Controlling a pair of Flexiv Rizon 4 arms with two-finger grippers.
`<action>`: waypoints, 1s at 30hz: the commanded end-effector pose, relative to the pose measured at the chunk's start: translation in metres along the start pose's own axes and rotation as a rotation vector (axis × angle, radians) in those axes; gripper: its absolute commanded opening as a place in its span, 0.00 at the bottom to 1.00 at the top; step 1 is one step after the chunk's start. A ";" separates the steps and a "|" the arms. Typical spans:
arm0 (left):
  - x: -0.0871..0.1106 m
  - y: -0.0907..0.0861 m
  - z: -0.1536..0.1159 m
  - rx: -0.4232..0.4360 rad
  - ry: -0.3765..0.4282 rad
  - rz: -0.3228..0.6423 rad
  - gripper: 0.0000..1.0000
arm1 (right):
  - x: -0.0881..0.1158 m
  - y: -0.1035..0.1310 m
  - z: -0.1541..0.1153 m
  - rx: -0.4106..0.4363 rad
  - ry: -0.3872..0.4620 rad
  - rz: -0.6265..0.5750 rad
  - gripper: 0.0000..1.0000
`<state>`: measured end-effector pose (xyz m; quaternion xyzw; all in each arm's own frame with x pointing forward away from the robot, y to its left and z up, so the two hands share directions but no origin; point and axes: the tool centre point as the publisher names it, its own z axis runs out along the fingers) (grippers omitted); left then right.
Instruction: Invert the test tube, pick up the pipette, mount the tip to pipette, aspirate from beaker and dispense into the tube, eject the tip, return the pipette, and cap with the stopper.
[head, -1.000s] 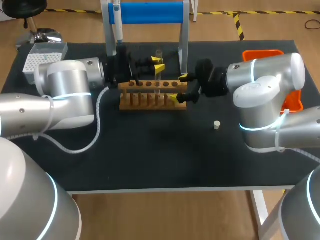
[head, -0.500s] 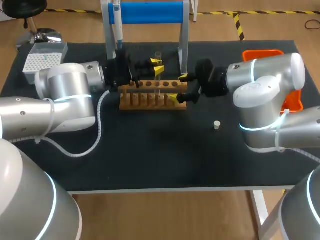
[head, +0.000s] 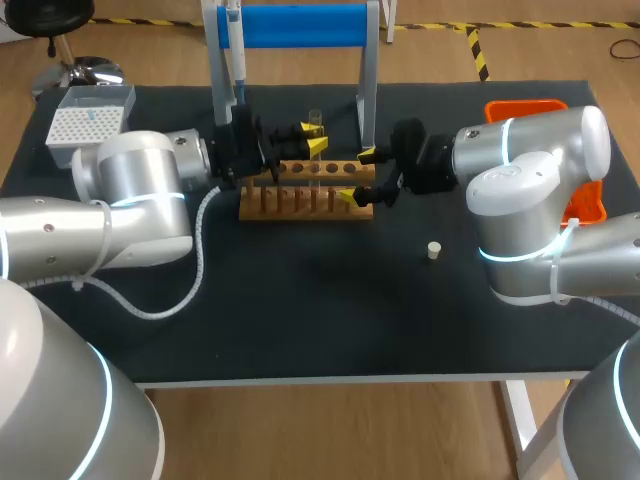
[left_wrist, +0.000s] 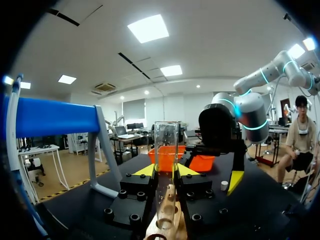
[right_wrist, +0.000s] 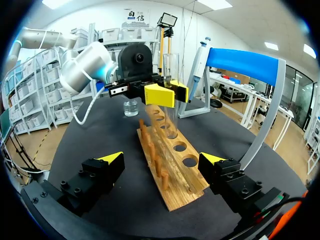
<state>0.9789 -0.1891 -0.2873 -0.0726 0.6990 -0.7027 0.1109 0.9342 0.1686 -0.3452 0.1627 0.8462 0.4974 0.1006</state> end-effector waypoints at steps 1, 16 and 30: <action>-0.001 0.005 0.002 0.006 0.002 0.000 0.00 | 0.000 0.000 0.000 0.000 0.000 0.000 1.00; 0.004 -0.005 -0.004 -0.048 0.046 -0.016 1.00 | 0.000 0.000 0.000 0.000 0.000 0.000 1.00; 0.009 -0.044 -0.088 -0.217 0.019 -0.067 1.00 | 0.000 0.000 0.000 0.000 0.000 0.000 1.00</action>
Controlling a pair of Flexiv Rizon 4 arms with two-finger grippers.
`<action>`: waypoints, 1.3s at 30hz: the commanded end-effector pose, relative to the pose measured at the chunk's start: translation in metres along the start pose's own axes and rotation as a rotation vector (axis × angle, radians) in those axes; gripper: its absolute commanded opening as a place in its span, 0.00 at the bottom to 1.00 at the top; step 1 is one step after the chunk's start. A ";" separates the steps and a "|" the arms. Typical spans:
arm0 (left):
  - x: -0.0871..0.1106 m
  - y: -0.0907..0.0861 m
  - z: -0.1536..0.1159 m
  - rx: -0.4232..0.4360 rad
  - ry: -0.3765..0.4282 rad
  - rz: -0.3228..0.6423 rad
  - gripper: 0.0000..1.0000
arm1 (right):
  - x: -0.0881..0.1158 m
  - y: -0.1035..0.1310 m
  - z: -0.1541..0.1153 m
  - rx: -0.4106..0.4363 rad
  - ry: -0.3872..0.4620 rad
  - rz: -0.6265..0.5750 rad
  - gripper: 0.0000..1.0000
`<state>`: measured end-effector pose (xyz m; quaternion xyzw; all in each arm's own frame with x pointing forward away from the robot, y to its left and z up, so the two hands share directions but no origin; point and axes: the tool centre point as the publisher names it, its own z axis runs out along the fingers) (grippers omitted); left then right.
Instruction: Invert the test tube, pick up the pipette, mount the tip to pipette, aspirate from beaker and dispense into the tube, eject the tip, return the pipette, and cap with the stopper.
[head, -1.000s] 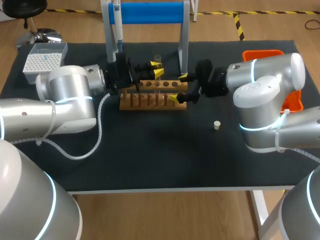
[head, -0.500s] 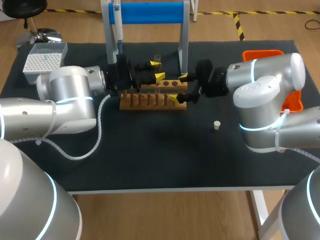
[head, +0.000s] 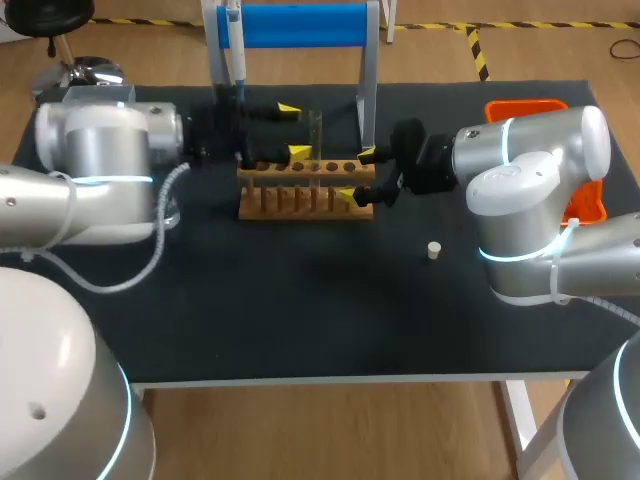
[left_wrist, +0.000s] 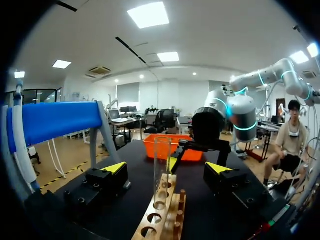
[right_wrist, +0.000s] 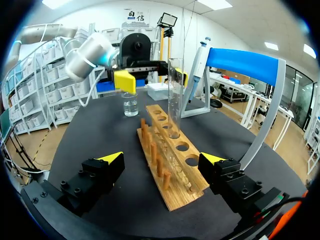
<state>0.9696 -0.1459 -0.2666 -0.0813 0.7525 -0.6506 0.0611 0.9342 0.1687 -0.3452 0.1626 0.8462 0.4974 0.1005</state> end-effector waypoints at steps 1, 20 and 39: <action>0.019 -0.016 -0.057 -0.074 -0.058 -0.019 1.00 | 0.000 0.000 0.000 0.000 0.000 0.000 1.00; 0.040 -0.030 -0.085 -0.116 -0.080 -0.047 1.00 | 0.000 0.000 0.000 0.000 0.000 0.000 1.00; -0.012 0.012 -0.210 -0.246 -0.411 -0.119 1.00 | 0.000 0.000 0.000 0.000 0.000 0.000 1.00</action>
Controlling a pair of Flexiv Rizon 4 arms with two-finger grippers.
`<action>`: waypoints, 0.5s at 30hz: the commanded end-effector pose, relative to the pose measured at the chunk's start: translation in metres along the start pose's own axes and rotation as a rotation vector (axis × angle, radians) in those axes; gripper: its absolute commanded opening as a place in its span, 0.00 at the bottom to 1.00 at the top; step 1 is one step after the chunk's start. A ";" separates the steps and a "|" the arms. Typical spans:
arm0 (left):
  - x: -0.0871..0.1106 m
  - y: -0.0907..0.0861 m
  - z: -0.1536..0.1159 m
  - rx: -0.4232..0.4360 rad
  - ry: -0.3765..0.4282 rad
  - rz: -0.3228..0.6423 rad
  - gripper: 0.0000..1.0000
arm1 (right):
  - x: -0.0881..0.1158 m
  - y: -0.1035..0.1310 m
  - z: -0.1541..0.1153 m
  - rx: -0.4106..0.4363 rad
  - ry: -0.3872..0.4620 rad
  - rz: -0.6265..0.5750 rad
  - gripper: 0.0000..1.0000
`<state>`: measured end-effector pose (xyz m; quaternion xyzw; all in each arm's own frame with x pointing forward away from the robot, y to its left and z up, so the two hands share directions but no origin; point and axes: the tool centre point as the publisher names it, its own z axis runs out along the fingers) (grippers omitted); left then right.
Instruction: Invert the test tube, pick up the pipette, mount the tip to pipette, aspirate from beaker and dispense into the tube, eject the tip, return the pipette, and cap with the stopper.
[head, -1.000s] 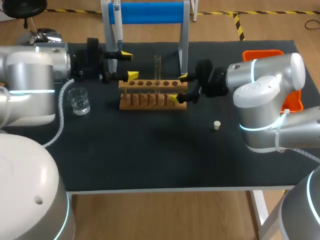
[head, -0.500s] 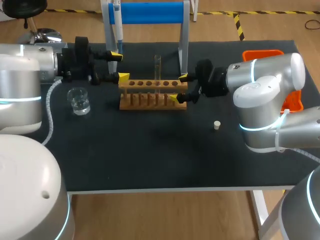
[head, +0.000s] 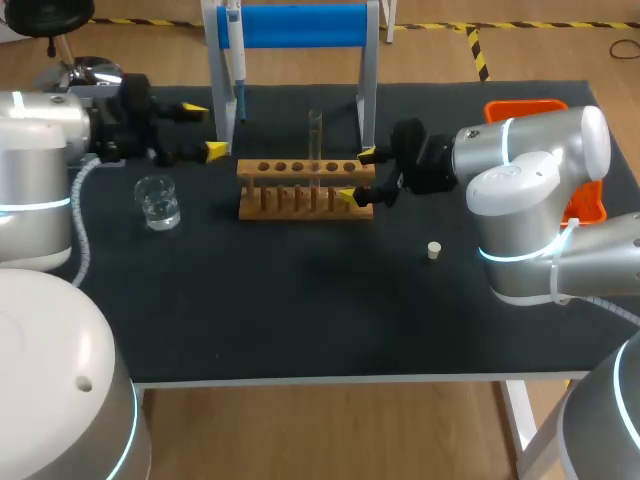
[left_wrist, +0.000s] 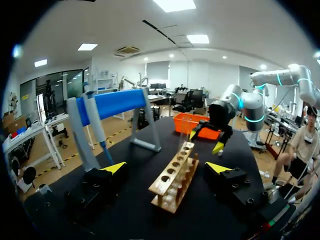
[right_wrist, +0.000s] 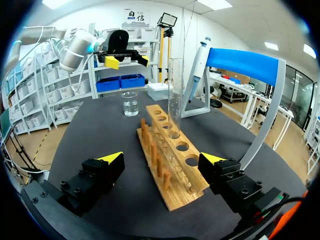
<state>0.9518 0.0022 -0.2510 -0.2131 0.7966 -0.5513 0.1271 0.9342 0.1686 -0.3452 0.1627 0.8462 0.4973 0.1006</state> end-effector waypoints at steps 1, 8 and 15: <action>-0.024 0.022 -0.064 -0.035 -0.164 -0.062 1.00 | 0.000 0.000 0.000 0.000 0.000 0.000 1.00; -0.075 0.058 -0.124 -0.114 -0.368 -0.149 1.00 | 0.000 0.000 0.000 0.000 0.000 0.000 1.00; -0.098 0.072 -0.151 -0.156 -0.486 -0.191 1.00 | 0.000 0.000 0.000 0.000 0.000 0.000 1.00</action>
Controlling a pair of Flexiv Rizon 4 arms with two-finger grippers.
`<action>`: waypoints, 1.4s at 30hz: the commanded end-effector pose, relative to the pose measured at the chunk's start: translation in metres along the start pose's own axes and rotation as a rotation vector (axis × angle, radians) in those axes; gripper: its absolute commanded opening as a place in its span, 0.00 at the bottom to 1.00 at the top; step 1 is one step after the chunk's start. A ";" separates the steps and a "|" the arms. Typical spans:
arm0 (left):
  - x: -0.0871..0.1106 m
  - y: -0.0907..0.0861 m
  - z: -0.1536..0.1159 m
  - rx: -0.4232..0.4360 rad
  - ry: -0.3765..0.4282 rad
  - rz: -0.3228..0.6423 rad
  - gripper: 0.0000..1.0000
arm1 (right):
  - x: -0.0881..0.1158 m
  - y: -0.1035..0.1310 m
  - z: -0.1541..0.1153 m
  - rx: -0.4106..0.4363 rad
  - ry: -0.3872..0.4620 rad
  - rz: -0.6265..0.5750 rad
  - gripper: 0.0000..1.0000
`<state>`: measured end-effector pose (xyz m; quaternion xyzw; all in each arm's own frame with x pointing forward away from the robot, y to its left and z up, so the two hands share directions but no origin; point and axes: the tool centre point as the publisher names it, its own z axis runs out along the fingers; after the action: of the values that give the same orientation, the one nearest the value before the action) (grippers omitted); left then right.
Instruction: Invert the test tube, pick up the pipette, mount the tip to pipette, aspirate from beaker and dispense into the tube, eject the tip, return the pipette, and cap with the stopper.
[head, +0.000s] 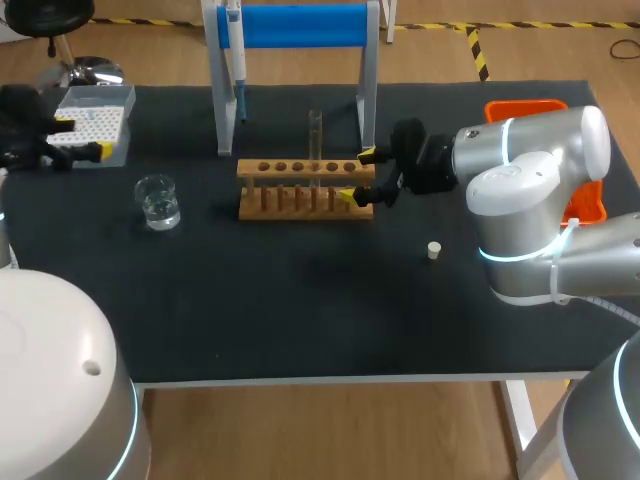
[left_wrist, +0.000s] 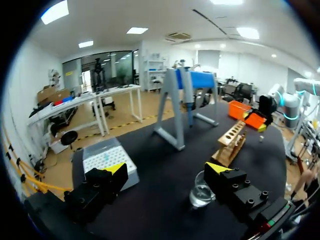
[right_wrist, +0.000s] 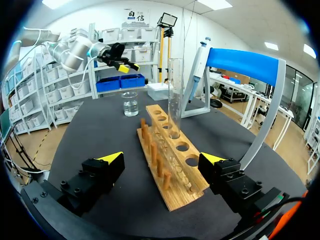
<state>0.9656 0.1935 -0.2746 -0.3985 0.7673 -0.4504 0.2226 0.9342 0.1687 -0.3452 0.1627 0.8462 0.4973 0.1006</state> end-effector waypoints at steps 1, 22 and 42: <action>-0.002 0.000 -0.012 -0.027 -0.097 -0.024 1.00 | 0.000 0.000 0.000 0.000 0.000 0.000 1.00; -0.032 0.020 -0.026 -0.092 -0.237 -0.113 1.00 | 0.000 0.000 0.000 0.000 0.000 0.000 1.00; -0.032 0.020 -0.026 -0.092 -0.237 -0.113 1.00 | 0.000 0.000 0.000 0.000 0.000 0.000 1.00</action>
<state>0.9576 0.2394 -0.2786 -0.5006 0.7326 -0.3762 0.2668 0.9342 0.1687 -0.3452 0.1627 0.8462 0.4973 0.1006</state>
